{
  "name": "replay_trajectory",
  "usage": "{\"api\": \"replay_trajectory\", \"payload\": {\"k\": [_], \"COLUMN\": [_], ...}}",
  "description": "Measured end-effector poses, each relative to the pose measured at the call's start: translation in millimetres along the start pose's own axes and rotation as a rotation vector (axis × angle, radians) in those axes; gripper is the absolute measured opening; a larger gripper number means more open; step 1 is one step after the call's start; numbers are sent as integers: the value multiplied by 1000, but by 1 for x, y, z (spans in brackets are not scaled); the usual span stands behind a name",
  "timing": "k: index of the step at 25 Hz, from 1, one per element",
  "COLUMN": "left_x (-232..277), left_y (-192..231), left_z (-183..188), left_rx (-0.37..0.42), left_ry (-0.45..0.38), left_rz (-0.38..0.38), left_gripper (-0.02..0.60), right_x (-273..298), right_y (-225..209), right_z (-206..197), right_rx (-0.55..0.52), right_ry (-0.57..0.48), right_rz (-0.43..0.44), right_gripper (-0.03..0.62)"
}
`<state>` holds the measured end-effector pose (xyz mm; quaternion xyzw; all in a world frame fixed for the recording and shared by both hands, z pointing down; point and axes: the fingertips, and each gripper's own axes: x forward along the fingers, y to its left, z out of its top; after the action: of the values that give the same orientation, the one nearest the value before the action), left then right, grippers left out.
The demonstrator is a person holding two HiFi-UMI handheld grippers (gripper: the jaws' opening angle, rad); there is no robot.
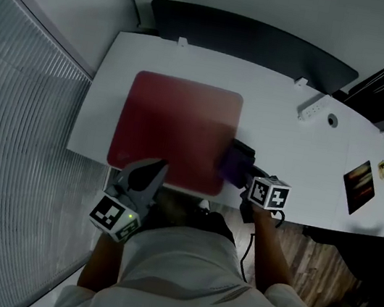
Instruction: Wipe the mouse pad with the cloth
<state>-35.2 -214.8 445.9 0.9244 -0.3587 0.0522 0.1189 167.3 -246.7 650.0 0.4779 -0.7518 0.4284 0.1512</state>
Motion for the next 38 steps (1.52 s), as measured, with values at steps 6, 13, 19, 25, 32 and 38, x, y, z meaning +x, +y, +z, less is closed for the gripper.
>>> {"api": "replay_trajectory", "payload": {"k": [6, 13, 19, 25, 32, 38], "left_x": [-46, -153, -229, -274, -246, -176], "left_y": [30, 101, 158, 173, 162, 111], "left_z": [6, -10, -22, -18, -9, 8], "left_rx": [16, -5, -12, -51, -32, -14], "left_ry": [-10, -6, -12, -12, 4, -17], "left_rz": [11, 113, 219, 288, 229, 151], "left_gripper": [0, 0, 0, 0, 0, 0], "right_x": [16, 93, 177, 231, 215, 156], "right_y": [114, 264, 357, 374, 319, 232], "right_z": [21, 9, -27, -66, -74, -73], "right_rx": [-14, 17, -43, -144, -124, -75], "right_ry": [-73, -26, 75, 180, 211, 205], "right_rz": [175, 377, 455, 323, 205, 153], "right_gripper": [46, 46, 46, 46, 46, 46]}}
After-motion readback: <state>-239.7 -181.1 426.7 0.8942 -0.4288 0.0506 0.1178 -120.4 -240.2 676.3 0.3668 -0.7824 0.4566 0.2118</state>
